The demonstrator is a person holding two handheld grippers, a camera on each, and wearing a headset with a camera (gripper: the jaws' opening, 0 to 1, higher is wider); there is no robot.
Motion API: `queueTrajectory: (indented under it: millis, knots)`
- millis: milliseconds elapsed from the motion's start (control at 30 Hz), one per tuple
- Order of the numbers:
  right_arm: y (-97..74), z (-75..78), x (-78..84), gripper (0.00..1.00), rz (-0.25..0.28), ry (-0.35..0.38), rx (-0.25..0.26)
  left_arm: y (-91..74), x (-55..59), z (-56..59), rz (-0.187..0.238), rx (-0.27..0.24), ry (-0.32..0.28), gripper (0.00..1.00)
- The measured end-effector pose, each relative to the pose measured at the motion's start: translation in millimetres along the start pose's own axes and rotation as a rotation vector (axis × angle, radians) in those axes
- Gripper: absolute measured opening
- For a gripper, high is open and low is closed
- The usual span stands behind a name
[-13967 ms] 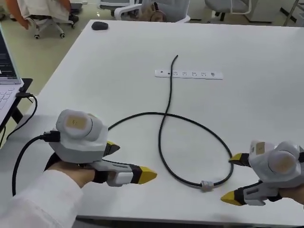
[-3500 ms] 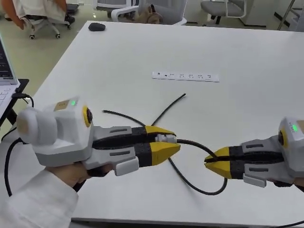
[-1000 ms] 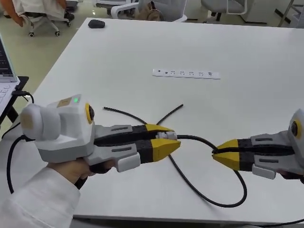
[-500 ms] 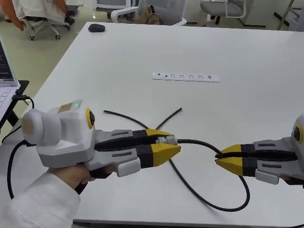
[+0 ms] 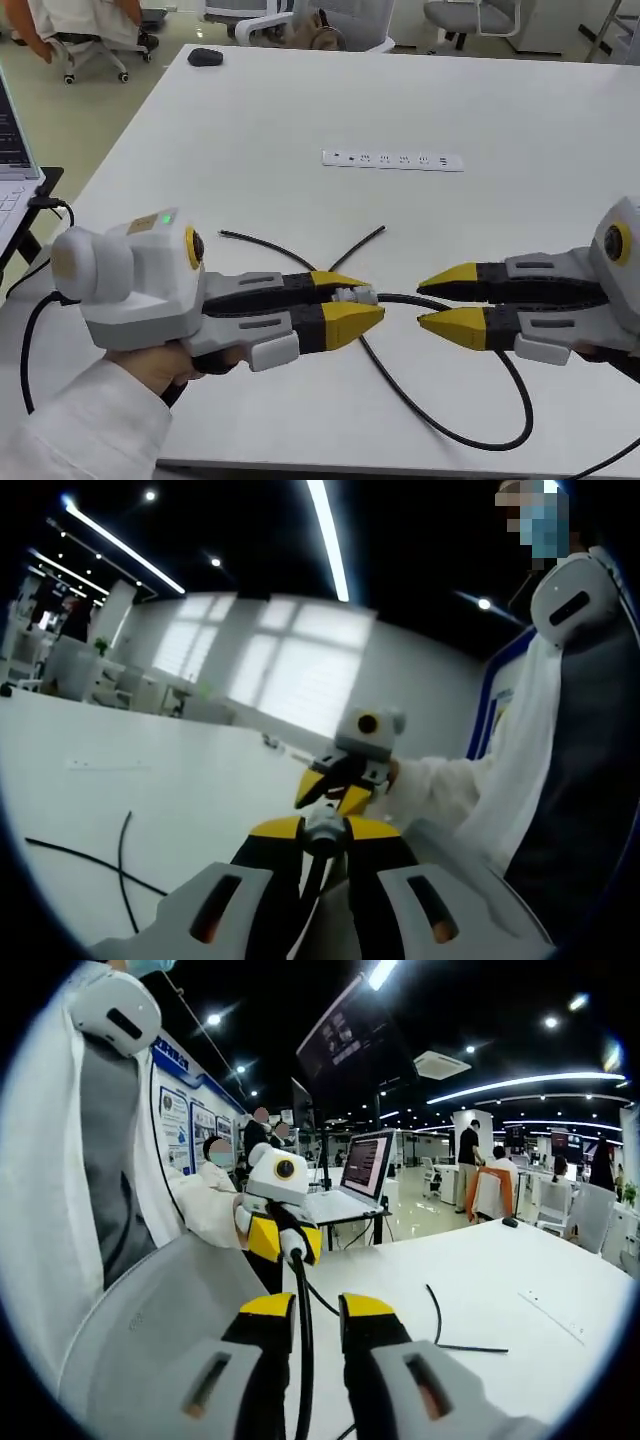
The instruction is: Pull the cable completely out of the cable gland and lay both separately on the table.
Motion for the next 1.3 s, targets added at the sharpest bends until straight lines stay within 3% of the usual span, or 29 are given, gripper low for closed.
queueTrajectory:
  millis: [167,567,1300]
  knots:
    - [6.7,-0.4,-11.1,0.15,0.018,-0.029,-0.017,-0.3,-0.6,-0.7,0.003,-0.001,-0.002,0.17]
    - [16.0,-8.4,-13.2,0.04,0.028,-0.025,-0.081,-0.1,-0.8,-0.3,0.006,0.003,-0.007,0.17]
    - [16.9,-10.3,-8.0,0.03,0.021,-0.044,-0.097,-0.5,1.5,0.1,-0.009,0.003,-0.002,0.17]
Point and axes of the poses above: the centre of the closed fingertips' face, and the gripper's own axes: y roughly forward along the fingers, z roughly to its right, x roughly out of its underside, the point moved 2 cm from there along -y, roughly backward along the fingers, and after that the axes turned 1 degree about z, right-handed, at the moved point
